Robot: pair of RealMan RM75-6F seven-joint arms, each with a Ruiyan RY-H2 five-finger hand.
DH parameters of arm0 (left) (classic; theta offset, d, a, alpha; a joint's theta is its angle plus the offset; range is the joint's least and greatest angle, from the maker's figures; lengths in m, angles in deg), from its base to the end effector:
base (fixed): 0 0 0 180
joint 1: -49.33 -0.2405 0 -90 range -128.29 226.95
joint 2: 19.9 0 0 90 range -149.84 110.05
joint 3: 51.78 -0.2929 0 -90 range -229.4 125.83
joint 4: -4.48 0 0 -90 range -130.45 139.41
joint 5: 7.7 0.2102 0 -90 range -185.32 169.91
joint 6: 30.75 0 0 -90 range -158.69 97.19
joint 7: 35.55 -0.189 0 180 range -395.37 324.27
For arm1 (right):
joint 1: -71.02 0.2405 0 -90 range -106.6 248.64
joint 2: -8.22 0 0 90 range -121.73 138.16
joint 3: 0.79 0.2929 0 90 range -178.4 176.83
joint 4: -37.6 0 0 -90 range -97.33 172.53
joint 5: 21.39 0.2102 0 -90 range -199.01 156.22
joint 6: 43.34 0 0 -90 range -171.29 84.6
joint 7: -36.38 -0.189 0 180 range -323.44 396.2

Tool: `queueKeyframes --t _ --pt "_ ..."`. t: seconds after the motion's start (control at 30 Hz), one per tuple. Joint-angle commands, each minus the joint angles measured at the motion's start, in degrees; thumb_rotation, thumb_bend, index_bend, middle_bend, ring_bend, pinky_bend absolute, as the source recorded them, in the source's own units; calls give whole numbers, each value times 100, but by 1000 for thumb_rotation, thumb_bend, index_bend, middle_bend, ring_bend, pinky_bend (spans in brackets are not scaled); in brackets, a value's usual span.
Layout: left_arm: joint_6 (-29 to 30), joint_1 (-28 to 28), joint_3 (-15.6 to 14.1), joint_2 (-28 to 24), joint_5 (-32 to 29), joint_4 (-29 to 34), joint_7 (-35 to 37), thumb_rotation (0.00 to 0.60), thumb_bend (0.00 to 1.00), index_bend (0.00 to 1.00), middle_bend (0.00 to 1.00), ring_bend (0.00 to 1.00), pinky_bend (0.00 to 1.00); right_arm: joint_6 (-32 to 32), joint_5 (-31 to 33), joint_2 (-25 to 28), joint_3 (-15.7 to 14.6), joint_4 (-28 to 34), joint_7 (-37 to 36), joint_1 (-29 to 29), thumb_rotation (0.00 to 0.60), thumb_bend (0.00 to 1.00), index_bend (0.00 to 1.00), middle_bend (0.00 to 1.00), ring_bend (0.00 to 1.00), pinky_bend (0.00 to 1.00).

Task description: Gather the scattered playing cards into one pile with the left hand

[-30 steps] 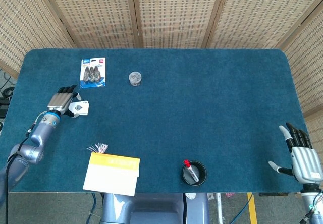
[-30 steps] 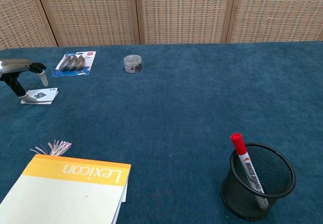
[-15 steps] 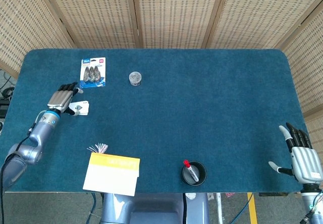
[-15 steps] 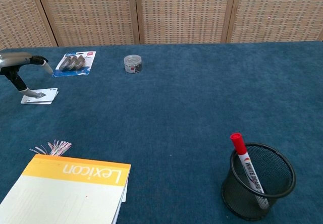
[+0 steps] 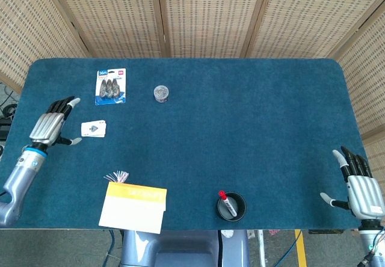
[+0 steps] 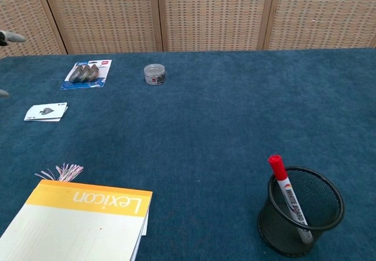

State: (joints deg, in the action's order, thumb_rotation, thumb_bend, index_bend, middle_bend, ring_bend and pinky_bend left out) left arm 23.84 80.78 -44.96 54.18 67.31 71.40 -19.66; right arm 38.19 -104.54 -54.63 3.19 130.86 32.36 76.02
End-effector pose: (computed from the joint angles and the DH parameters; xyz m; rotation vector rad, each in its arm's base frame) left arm -0.3394 0.4195 0.1163 -1.5510 -1.0704 -0.8613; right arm -0.3523 -0.2333 0.1775 1.3413 -1.0032 0.9117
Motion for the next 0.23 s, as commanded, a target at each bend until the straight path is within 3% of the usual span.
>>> queueKeyframes --t 0.03,0.23 --pt "831 -856 -169 -697 -687 1175 -1239 600 9 0 0 0 0 13 -8 -7 -1 -2 20 -4 600 156 0 0 0 0" --pt "2336 -1767 -224 -980 -1011 2317 -1999 600 3 0 0 0 0 68 -37 -34 -7 -16 116 -21 600 156 0 0 0 0"
